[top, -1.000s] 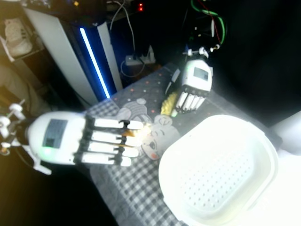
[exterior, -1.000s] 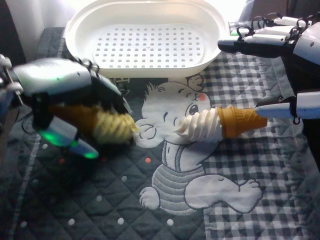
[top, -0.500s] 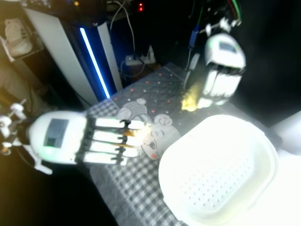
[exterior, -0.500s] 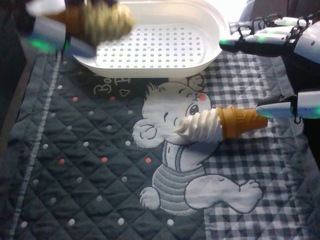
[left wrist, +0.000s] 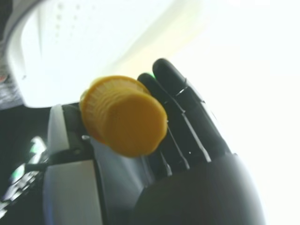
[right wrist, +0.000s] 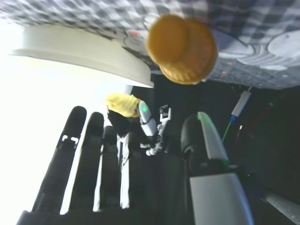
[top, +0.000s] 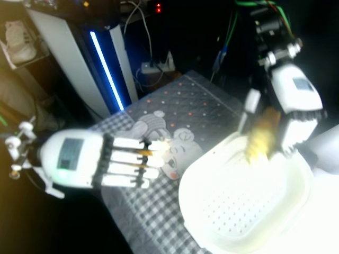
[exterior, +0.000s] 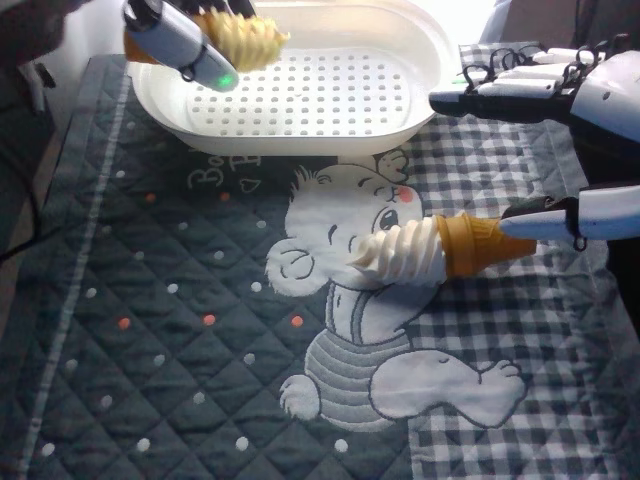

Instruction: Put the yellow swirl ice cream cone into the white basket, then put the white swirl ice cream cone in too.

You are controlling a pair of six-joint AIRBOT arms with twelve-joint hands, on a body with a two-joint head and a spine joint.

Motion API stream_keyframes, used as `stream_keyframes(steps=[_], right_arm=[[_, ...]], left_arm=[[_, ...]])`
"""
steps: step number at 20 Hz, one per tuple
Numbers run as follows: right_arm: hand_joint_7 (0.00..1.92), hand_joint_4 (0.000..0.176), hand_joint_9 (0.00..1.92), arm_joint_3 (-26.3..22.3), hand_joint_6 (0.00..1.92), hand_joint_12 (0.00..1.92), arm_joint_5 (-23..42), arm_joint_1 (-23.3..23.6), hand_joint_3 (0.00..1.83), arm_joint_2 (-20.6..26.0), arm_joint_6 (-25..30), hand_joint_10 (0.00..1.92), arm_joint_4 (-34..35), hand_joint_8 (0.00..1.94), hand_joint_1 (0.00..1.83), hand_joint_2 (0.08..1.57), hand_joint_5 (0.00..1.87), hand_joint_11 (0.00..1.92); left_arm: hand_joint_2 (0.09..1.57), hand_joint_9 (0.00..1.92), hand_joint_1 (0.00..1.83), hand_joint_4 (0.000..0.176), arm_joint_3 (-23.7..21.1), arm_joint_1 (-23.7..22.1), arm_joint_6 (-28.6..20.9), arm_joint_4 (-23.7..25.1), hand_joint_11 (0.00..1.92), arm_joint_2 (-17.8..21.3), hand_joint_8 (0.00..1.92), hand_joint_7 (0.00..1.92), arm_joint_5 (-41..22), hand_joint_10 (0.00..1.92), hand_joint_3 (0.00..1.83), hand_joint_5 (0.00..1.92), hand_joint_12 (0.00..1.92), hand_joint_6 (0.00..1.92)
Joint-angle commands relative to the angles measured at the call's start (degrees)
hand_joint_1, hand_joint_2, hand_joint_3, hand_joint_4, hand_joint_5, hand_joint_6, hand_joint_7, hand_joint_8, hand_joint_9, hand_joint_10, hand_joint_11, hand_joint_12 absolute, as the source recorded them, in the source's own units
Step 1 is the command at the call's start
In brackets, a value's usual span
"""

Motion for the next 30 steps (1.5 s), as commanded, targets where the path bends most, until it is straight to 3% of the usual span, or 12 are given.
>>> stream_keyframes(steps=[1, 2, 3, 6, 10, 12, 14, 17, 22, 24, 27, 30], right_arm=[[0.25, 0.11, 0.35, 0.44, 0.0, 0.88, 6.09, 0.56, 0.01, -0.51, 0.95, 0.0, 1.69, 0.0, 0.86, 1.06, 0.27, 0.16], [0.25, 0.11, 0.35, 0.92, 0.0, 0.88, 6.09, 0.56, 0.01, -0.97, 1.47, 0.0, 1.24, 0.0, 0.86, 1.06, 0.27, 0.16], [0.2, 0.127, 0.32, 1.26, 0.0, 0.81, 6.09, 0.56, 0.0, -1.38, 1.8, 0.0, 0.87, 0.0, 0.84, 1.08, 0.24, 0.17], [0.17, 0.131, 0.28, 1.54, 0.0, 0.74, 6.1, 0.57, 0.0, -1.77, 2.17, 0.0, 0.62, 0.0, 0.85, 1.09, 0.23, 0.16], [0.22, 0.096, 0.31, 1.46, 0.0, 0.73, 6.26, 0.57, 0.0, -1.8, 3.04, 0.01, 0.56, 0.01, 0.89, 1.07, 0.24, 0.16], [0.23, 0.074, 0.32, 1.23, 0.01, 0.73, 7.29, 0.57, 0.0, -1.79, 3.9, 0.01, 0.54, 0.01, 0.88, 1.05, 0.24, 0.16], [0.23, 0.118, 0.32, 0.62, 0.0, 0.73, 8.7, 0.57, 0.0, -1.76, 4.11, 0.01, 0.3, 0.01, 0.86, 1.04, 0.22, 0.16], [0.21, 0.169, 0.32, -0.04, 0.0, 0.81, 9.55, 0.57, 0.0, -1.79, 4.11, 0.0, 0.03, 0.0, 0.83, 1.01, 0.2, 0.13], [0.14, 0.176, 0.22, -0.16, 0.01, 0.79, 8.14, 0.57, 0.0, -3.25, 4.83, 0.01, -1.52, 0.01, 0.84, 0.97, 0.2, 0.0], [0.17, 0.176, 0.25, -0.06, 0.0, 0.86, 6.82, 0.57, 0.0, -3.98, 4.83, 0.01, -2.53, 0.0, 0.87, 0.94, 0.22, 0.0], [0.23, 0.105, 0.31, 0.46, 0.01, 0.88, 3.54, 0.57, 0.0, -5.32, 4.83, 0.01, -4.86, 0.01, 0.94, 0.91, 0.3, 0.04], [0.27, 0.091, 0.36, 0.89, 0.0, 0.8, 0.59, 0.58, 0.0, -5.97, 4.84, 0.01, -6.6, 0.0, 0.99, 0.89, 0.32, 0.0]], left_arm=[[1.1, 0.9, 1.27, 0.0, 1.39, -1.12, -0.17, -0.61, 0.76, -1.07, 1.22, 0.96, -3.46, 0.89, 0.0, 1.11, 1.33, 0.53], [1.1, 0.9, 1.27, 0.0, 3.32, -1.15, -0.16, -0.61, 0.76, -2.57, 1.22, 0.96, -2.07, 0.89, 0.0, 1.11, 1.33, 0.53], [0.96, 0.79, 1.01, 0.0, 4.53, -1.16, -0.15, -0.6, 0.62, -3.49, 0.14, 0.73, -1.23, 0.28, 0.0, 0.76, 1.07, 0.04], [0.91, 0.5, 0.82, 0.093, 5.09, -1.3, -0.13, -0.11, 0.24, -4.16, 0.0, 0.39, -0.79, 0.0, 0.0, 0.44, 0.88, 0.0], [0.92, 0.33, 0.87, 0.138, 0.85, -0.34, -0.15, -0.22, 0.08, -0.87, 0.0, 0.35, -4.46, 0.0, 0.0, 0.34, 0.7, 0.0], [0.89, 0.31, 0.86, 0.142, -4.69, 0.6, -0.14, -0.5, 0.04, 3.41, 0.0, 0.33, -9.83, 0.0, 0.0, 0.34, 0.73, 0.0], [0.89, 0.29, 0.78, 0.112, -12.47, 2.37, -0.01, -0.55, 0.0, 9.39, 0.0, 0.28, -17.72, 0.0, 0.01, 0.3, 0.8, 0.0], [0.86, 0.23, 0.81, 0.138, -21.1, 5.32, 0.59, -0.6, 0.0, 16.32, 0.0, 0.25, -26.54, 0.0, 0.0, 0.29, 0.69, 0.0], [0.89, 0.21, 0.83, 0.12, -35.36, 15.5, 1.23, -3.26, 0.0, 28.84, 0.0, 0.25, -41.84, 0.01, 0.0, 0.33, 0.67, 0.0], [0.88, 0.21, 0.92, 0.061, -37.7, 18.3, 1.24, -4.22, 0.0, 30.61, 0.0, 0.26, -44.69, 0.01, 0.0, 0.36, 0.62, 0.01], [0.86, 0.23, 0.9, 0.073, -39.32, 20.32, 1.23, -5.11, 0.0, 31.78, 0.0, 0.28, -46.65, 0.01, 0.0, 0.37, 0.61, 0.0], [0.86, 0.2, 1.01, 0.054, -39.55, 21.57, 1.19, -6.33, 0.0, 31.83, 0.0, 0.26, -47.77, 0.0, 0.0, 0.37, 0.48, 0.0]])
